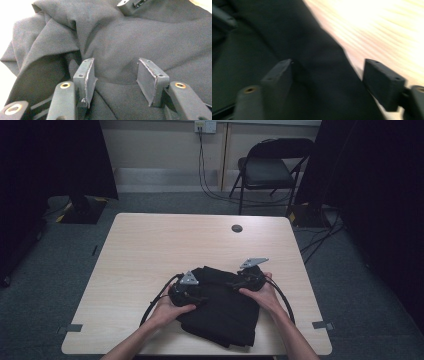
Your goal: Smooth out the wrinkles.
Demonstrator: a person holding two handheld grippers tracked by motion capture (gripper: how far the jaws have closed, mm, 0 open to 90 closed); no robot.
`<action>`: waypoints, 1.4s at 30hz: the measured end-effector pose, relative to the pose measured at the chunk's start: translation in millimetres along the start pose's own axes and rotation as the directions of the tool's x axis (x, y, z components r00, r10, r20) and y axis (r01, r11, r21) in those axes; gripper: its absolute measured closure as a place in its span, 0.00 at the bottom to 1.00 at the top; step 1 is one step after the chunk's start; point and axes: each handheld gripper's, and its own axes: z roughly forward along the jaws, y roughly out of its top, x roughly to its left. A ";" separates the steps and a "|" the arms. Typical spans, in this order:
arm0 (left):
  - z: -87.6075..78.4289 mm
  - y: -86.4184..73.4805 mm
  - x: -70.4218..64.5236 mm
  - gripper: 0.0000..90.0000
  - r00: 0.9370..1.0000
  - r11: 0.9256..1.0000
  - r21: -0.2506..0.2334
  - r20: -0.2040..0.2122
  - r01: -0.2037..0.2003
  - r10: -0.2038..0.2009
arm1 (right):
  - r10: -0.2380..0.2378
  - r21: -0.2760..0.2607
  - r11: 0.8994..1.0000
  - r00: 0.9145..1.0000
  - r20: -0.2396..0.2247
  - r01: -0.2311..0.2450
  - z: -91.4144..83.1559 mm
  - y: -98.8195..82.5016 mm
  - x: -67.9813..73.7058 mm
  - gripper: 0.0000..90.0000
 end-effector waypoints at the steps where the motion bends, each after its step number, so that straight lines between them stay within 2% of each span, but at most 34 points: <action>1: 0.0 -0.2 0.0 0.53 1.000 1.000 -0.002 0.000 0.003 -0.003 | -0.008 -0.001 1.000 1.000 -0.015 0.008 -0.4 -0.1 1.7 0.41; 8: 0.0 -2.6 -0.7 0.53 1.000 1.000 -0.020 -0.003 0.023 -0.023 | -0.006 -0.007 1.000 0.997 -0.078 0.005 -3.7 -2.9 7.7 0.67; 11: 0.1 -4.1 -0.5 0.53 1.000 0.999 -0.033 -0.002 0.020 -0.020 | 0.005 -0.006 1.000 0.996 -0.089 -0.005 -4.3 -3.4 9.6 0.77; 14: 0.2 -4.6 -1.2 0.53 1.000 0.999 -0.036 -0.005 0.023 -0.023 | -0.007 -0.003 1.000 0.996 -0.087 0.007 -5.3 -2.1 13.3 0.87; 21: 0.0 -5.3 -1.7 0.53 0.999 0.999 -0.040 -0.013 0.031 -0.032 | 0.028 -0.019 0.999 0.995 -0.092 -0.029 -7.9 -1.1 12.7 0.90; 28: 0.9 -5.4 -4.8 0.54 0.998 0.998 -0.047 -0.041 0.039 -0.041 | 0.025 -0.047 0.998 0.996 -0.089 -0.030 -16.3 4.4 18.8 0.91; 32: 1.1 -5.4 -3.0 0.54 0.999 0.998 -0.055 -0.031 0.040 -0.042 | 0.017 -0.080 0.997 0.996 -0.086 -0.023 -24.4 9.5 24.0 0.91; 33: 1.0 -4.5 -2.8 0.54 0.999 0.998 -0.052 -0.028 0.029 -0.031 | 0.014 -0.084 0.996 0.996 -0.083 -0.021 -25.5 10.4 25.1 0.91; 36: -5.5 3.3 -9.0 0.52 0.996 0.999 -0.006 -0.074 -0.051 0.051 | 0.019 -0.090 0.996 0.996 -0.082 -0.027 -26.6 10.8 24.4 0.91; 37: -10.0 6.2 -10.9 0.50 0.995 0.998 -0.018 -0.080 -0.060 0.058 | 0.024 -0.095 0.995 0.996 -0.085 -0.032 -26.7 10.8 23.1 0.91; 39: -20.6 10.1 -12.2 0.50 0.999 0.998 -0.058 -0.034 -0.037 0.035 | 0.030 -0.102 0.994 0.996 -0.090 -0.039 -26.5 11.4 19.7 0.91; 40: -26.2 11.4 -13.4 0.49 0.999 0.998 -0.058 -0.001 -0.037 0.037 | 0.031 -0.105 0.994 0.996 -0.088 -0.040 -26.0 12.2 18.6 0.91; 42: -38.3 11.2 -17.2 0.48 0.996 0.995 -0.063 0.041 -0.071 0.074 | 0.027 -0.108 0.994 0.996 -0.082 -0.036 -25.3 15.3 17.8 0.91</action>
